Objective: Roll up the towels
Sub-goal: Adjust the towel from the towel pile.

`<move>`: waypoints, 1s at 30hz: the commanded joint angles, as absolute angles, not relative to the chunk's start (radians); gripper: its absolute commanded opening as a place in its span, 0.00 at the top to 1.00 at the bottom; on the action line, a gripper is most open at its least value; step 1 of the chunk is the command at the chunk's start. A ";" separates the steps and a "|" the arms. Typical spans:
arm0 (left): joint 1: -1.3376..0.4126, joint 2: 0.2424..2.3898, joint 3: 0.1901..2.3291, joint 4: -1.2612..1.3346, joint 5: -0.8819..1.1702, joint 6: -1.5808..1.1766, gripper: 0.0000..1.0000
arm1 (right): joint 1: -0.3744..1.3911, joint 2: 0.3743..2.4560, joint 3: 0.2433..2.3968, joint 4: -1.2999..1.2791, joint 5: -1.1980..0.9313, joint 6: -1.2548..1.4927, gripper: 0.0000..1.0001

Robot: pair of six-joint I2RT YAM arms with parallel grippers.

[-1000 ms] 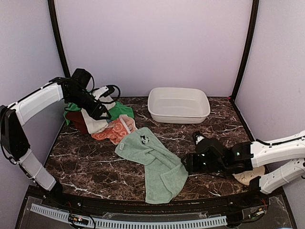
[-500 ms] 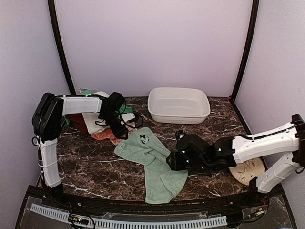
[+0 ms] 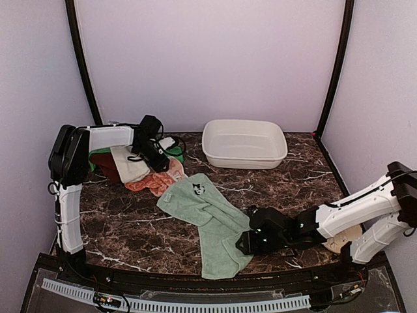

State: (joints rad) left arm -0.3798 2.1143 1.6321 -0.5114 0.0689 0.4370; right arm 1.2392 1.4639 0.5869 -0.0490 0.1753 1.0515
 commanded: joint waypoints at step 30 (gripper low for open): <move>-0.419 2.037 1.500 -0.537 0.108 0.422 0.46 | 1.419 1.727 0.987 -0.471 0.458 0.916 0.42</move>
State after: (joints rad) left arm -0.4263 2.0216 1.5139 -0.6216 0.2039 0.4351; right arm 1.4273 1.7103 0.9703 -0.4767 0.4400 0.9371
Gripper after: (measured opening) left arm 0.539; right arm 0.595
